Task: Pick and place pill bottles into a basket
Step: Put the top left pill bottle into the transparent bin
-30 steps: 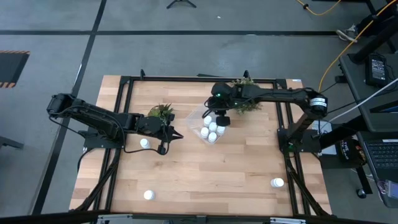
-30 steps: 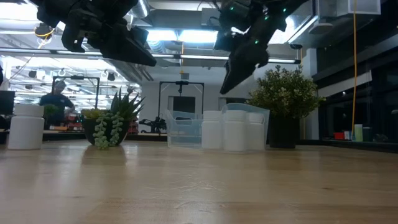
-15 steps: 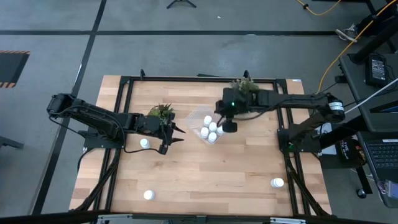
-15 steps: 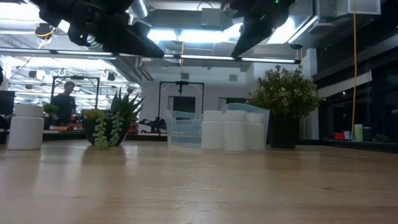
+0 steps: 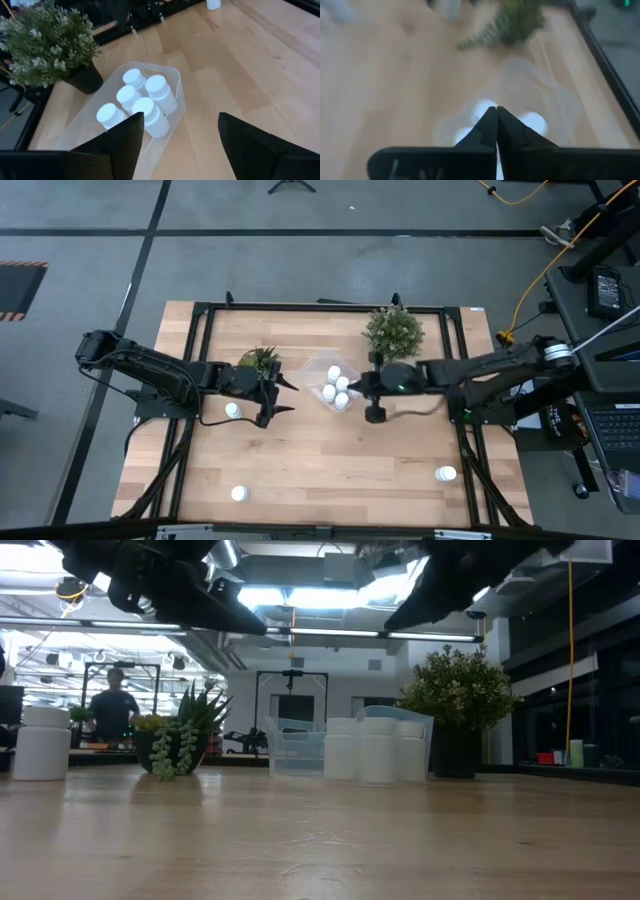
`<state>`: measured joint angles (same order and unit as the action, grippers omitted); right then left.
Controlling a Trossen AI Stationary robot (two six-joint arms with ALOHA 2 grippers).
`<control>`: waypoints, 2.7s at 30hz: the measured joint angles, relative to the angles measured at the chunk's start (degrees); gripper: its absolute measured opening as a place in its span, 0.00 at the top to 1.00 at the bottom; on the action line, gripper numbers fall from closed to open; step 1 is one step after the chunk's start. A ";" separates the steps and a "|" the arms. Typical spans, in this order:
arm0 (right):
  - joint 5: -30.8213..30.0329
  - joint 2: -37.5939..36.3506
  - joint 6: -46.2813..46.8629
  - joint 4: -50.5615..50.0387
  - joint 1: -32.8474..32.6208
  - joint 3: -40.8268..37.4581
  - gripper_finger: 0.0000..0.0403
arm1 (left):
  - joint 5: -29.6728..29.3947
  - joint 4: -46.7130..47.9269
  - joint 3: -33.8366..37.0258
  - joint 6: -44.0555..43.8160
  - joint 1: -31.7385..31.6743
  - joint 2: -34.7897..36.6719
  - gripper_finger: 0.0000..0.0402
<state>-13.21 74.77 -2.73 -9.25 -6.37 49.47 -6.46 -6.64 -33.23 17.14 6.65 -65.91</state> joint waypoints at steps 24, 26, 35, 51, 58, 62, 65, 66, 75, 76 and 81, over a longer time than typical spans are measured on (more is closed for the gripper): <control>-7.29 -5.65 7.32 27.73 -7.93 -20.28 0.99 | -2.88 43.23 -7.58 -19.48 7.87 8.48 0.38; -7.30 -5.65 6.72 28.06 -7.92 -20.28 0.99 | -2.56 45.58 -7.58 -24.01 8.01 9.14 0.38; -7.23 -5.65 6.69 27.30 -7.94 -20.28 0.99 | -0.91 62.68 -7.61 -43.38 8.01 11.55 0.38; -7.10 -5.52 6.63 26.75 -8.20 -20.28 0.99 | -12.01 71.29 -5.30 -64.91 21.72 22.55 0.38; -7.10 -5.52 6.56 26.77 -8.18 -20.28 0.99 | -15.33 65.12 1.64 -68.85 28.58 22.56 0.39; -7.12 -5.52 6.58 27.01 -8.18 -20.28 0.99 | -15.47 63.77 3.21 -69.39 30.00 21.86 0.41; -7.12 -5.52 6.63 27.25 -8.18 -20.27 0.99 | -16.10 63.79 3.39 -70.56 30.10 21.51 0.41; -7.12 -5.52 6.65 27.47 -8.18 -20.26 0.99 | -16.54 63.74 3.39 -70.89 30.10 21.38 0.41; -7.13 -5.52 6.65 27.49 -8.18 -20.26 0.99 | -14.95 63.78 3.59 -75.03 30.08 18.89 0.41; -7.13 -5.52 6.67 27.49 -8.18 -20.26 0.99 | -14.91 63.76 3.61 -75.03 30.08 18.32 0.41; -7.13 -5.52 6.69 27.49 -8.18 -20.26 0.99 | -15.04 63.39 3.61 -75.01 30.06 15.19 0.41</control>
<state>-20.34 69.25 3.97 18.24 -14.55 29.21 -21.51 56.75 -29.63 -57.87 36.71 -50.72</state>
